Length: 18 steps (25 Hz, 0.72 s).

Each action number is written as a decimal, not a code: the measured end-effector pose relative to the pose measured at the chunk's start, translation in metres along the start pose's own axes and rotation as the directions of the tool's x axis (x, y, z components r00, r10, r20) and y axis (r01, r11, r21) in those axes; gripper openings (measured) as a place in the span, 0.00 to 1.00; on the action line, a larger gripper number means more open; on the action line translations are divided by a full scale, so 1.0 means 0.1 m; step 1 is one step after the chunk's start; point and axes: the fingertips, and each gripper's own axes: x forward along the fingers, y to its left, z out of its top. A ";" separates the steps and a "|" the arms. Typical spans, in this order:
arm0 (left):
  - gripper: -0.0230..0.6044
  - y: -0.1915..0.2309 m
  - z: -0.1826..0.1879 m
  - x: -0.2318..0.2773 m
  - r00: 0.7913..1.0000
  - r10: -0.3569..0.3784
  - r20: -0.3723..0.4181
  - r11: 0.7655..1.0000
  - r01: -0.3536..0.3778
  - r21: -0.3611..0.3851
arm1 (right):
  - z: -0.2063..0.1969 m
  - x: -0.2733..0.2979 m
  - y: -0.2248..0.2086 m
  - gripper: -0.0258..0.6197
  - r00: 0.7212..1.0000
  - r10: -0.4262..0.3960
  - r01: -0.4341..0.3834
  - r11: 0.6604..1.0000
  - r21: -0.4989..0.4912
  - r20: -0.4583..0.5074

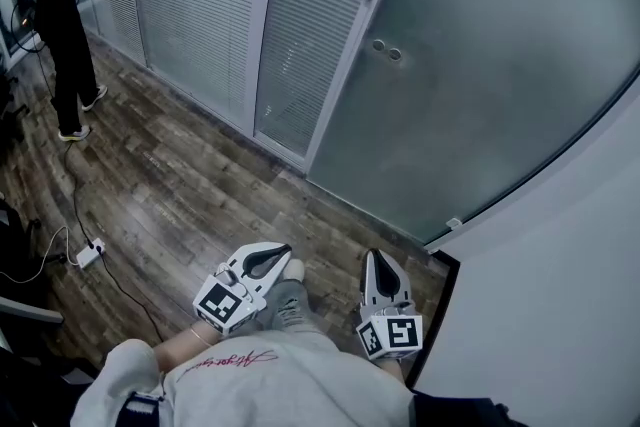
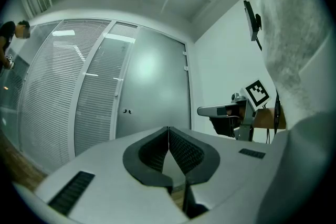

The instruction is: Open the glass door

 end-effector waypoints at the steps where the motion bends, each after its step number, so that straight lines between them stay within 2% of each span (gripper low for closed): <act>1: 0.07 0.06 0.00 0.04 1.000 0.004 -0.001 1.000 -0.004 0.000 | -0.01 0.09 -0.02 0.07 1.000 0.004 -0.004 1.000 0.006 -0.002; 8: 0.07 0.50 0.14 0.48 1.000 0.024 -0.011 0.999 -0.024 -0.023 | 0.09 0.71 -0.27 0.07 1.000 0.001 -0.001 1.000 0.018 -0.002; 14: 0.07 0.86 0.02 0.84 0.999 0.034 -0.025 0.999 -0.035 -0.032 | 0.01 1.16 -0.61 0.07 1.000 -0.011 0.011 1.000 0.017 -0.020; 18: 0.07 1.20 0.00 1.20 0.999 0.046 -0.011 0.999 -0.046 -0.021 | 0.01 1.68 -0.90 0.07 0.998 -0.010 0.011 1.000 0.018 -0.063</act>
